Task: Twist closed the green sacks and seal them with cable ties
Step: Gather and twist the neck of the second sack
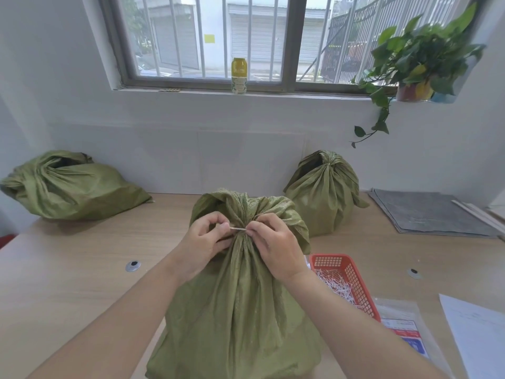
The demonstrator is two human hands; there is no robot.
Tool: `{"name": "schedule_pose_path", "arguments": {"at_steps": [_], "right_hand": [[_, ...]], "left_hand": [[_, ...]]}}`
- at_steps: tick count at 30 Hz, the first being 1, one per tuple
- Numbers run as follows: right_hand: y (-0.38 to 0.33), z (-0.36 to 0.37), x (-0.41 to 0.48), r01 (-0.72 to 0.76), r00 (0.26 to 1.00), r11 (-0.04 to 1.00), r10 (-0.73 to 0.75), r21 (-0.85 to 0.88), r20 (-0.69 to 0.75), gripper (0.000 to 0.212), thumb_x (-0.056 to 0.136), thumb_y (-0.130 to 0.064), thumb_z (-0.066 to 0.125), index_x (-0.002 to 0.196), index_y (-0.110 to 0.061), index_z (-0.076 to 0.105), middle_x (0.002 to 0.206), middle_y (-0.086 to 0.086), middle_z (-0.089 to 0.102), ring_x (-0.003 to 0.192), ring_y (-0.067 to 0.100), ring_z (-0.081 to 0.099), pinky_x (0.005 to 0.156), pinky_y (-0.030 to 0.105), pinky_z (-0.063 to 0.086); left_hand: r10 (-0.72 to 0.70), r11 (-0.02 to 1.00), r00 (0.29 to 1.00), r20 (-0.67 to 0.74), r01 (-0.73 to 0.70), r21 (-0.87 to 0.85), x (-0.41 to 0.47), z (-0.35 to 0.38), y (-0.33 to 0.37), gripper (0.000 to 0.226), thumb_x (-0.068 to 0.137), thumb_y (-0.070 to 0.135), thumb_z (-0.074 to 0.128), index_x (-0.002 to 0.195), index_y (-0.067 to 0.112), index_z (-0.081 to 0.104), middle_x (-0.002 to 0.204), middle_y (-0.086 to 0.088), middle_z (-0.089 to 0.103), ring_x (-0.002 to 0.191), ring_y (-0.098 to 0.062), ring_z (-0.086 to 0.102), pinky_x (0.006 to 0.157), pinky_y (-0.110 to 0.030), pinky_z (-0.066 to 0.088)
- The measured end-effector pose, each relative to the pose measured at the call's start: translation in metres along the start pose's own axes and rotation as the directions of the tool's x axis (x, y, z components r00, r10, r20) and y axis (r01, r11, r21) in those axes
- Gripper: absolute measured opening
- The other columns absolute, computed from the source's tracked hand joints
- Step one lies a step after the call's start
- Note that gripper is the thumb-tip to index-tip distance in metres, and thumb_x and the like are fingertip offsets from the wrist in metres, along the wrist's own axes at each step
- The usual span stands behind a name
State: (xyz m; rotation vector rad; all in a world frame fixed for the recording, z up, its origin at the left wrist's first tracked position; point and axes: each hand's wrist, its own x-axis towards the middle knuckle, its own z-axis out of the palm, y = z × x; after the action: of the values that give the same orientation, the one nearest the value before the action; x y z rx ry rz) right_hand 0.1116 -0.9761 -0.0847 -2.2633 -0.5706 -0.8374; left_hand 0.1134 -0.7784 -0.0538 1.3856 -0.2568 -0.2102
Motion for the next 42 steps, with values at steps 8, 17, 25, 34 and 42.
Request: {"name": "schedule_pose_path", "arguments": {"at_steps": [8, 17, 25, 34, 42], "right_hand": [[-0.002, 0.007, -0.007, 0.003, 1.000, 1.000, -0.002, 0.021, -0.013, 0.015, 0.101, -0.020, 0.066, 0.098, -0.008, 0.073, 0.100, -0.001, 0.060, 0.086, 0.016, 0.061, 0.076, 0.034, 0.056], [-0.003, 0.002, -0.003, 0.019, 1.000, 0.999, -0.019, 0.044, -0.019, 0.017, 0.097, -0.028, 0.069, 0.095, -0.013, 0.077, 0.097, -0.003, 0.062, 0.086, 0.015, 0.062, 0.070, 0.035, 0.056], [-0.002, 0.011, 0.004, 0.068, 0.998, 0.994, -0.068, -0.082, 0.000, 0.019, 0.094, -0.022, 0.066, 0.078, -0.015, 0.060, 0.098, -0.003, 0.060, 0.077, 0.016, 0.057, 0.053, 0.035, 0.052], [0.000, 0.012, 0.008, 0.134, 0.991, 0.961, -0.124, -0.242, 0.053, 0.018, 0.093, -0.018, 0.064, 0.078, -0.010, 0.062, 0.093, 0.002, 0.061, 0.080, 0.020, 0.060, 0.049, 0.032, 0.049], [-0.016, 0.012, 0.022, -0.618, 0.764, 0.781, 0.568, 0.093, 0.307, 0.022, 0.100, -0.021, 0.061, 0.116, -0.023, 0.076, 0.109, -0.008, 0.074, 0.102, 0.010, 0.067, 0.098, 0.031, 0.053]], "left_hand": [[0.128, 0.731, 0.992, 0.014, -0.104, 0.674, -0.002, 0.001, 0.001, 0.042, 0.100, 0.053, 0.046, 0.079, 0.016, 0.050, 0.065, 0.003, 0.047, 0.061, -0.014, 0.044, 0.061, -0.038, 0.039], [0.172, 0.795, 0.984, 0.048, -0.167, 0.583, 0.000, 0.006, 0.002, 0.038, 0.106, 0.023, 0.052, 0.071, 0.009, 0.052, 0.057, 0.004, 0.039, 0.055, -0.019, 0.033, 0.054, -0.033, 0.027], [0.142, 0.912, 0.990, -0.010, -0.127, 0.390, -0.010, 0.011, 0.000, 0.036, 0.106, 0.016, 0.052, 0.072, 0.005, 0.052, 0.063, -0.004, 0.032, 0.059, -0.023, 0.023, 0.056, -0.045, 0.015], [0.093, 0.922, 0.995, -0.029, -0.075, 0.380, -0.006, 0.010, -0.008, 0.036, 0.106, 0.016, 0.052, 0.073, 0.004, 0.051, 0.057, 0.004, 0.033, 0.052, -0.014, 0.025, 0.047, -0.025, 0.019], [-0.024, 0.891, 0.956, -0.292, 0.153, 0.428, 0.005, 0.003, -0.014, 0.038, 0.106, 0.032, 0.051, 0.083, 0.007, 0.068, 0.065, -0.007, 0.058, 0.050, -0.016, 0.050, 0.048, -0.024, 0.042]]}}
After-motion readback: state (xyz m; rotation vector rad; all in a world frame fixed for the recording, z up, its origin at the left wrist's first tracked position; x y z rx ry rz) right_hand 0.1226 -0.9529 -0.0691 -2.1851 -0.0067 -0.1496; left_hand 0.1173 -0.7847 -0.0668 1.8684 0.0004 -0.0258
